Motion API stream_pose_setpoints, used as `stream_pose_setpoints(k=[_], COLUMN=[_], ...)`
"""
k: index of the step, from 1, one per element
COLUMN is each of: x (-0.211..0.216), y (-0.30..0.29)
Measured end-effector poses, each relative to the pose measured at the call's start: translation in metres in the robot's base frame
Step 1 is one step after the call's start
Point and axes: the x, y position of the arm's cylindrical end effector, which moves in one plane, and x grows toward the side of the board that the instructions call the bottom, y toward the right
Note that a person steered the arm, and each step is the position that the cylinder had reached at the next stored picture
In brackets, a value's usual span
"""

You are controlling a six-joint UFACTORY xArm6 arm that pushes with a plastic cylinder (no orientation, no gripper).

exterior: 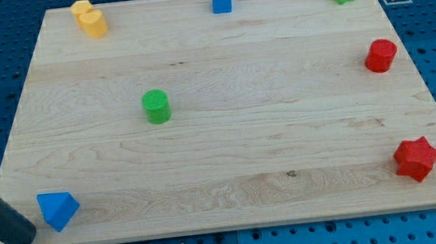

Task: Slide blue traingle closer to green circle

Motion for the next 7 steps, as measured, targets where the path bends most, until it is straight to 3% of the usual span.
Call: stream_pose_setpoints(k=[2,7], x=[-0.036,-0.026], y=[0.027,0.131])
